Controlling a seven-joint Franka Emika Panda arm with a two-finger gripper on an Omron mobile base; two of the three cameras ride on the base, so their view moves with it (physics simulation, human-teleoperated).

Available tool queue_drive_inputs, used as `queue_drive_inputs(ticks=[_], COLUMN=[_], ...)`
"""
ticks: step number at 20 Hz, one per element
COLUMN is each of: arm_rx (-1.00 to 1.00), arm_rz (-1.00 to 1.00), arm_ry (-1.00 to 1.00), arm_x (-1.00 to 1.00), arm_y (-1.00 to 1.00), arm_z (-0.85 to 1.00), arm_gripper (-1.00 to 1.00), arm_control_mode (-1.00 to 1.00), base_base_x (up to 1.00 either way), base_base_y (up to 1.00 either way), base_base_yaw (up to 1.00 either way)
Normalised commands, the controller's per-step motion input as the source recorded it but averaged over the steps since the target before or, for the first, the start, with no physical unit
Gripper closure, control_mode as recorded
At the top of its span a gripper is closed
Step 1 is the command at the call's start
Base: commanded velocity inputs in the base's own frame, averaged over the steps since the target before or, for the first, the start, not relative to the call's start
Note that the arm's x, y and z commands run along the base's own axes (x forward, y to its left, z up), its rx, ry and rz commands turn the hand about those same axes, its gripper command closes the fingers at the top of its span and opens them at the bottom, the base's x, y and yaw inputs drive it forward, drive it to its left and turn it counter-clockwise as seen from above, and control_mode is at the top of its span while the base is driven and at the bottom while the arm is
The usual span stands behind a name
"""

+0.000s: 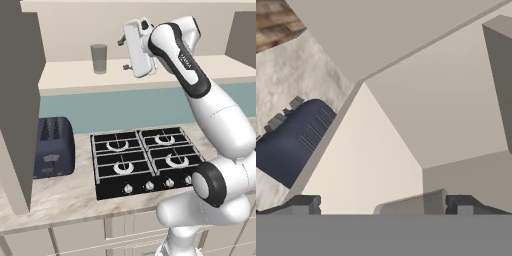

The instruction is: There is a bowl on the dining counter. Grab a lemon wedge from the fridge and place it in the bowl. Then get the liquor bottle and glass cup from the cabinet and place them next to the bowl.

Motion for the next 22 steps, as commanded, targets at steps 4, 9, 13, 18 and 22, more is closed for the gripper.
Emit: queue_drive_inputs(ticks=[4,9,13,18,22], arm_rx=[0.00,0.00,0.00,0.00,0.00], arm_rz=[-0.01,-0.03,-0.03,0.00,0.00], arm_ry=[0.00,0.00,0.00,0.00,0.00], arm_x=[0.17,0.23,0.25,0.16,0.20], arm_y=[0.23,0.37,0.23,0.00,-0.01], arm_z=[0.00,0.00,0.00,0.00,0.00], arm_gripper=[-1.00,-1.00,-1.00,-1.00,-1.00], arm_control_mode=[-1.00,-1.00,-1.00,-1.00,-1.00], base_base_x=[0.00,0.00,0.00,0.00,0.00], base_base_y=[0.00,0.00,0.00,0.00,0.00], base_base_yaw=[0.00,0.00,0.00,0.00,0.00])
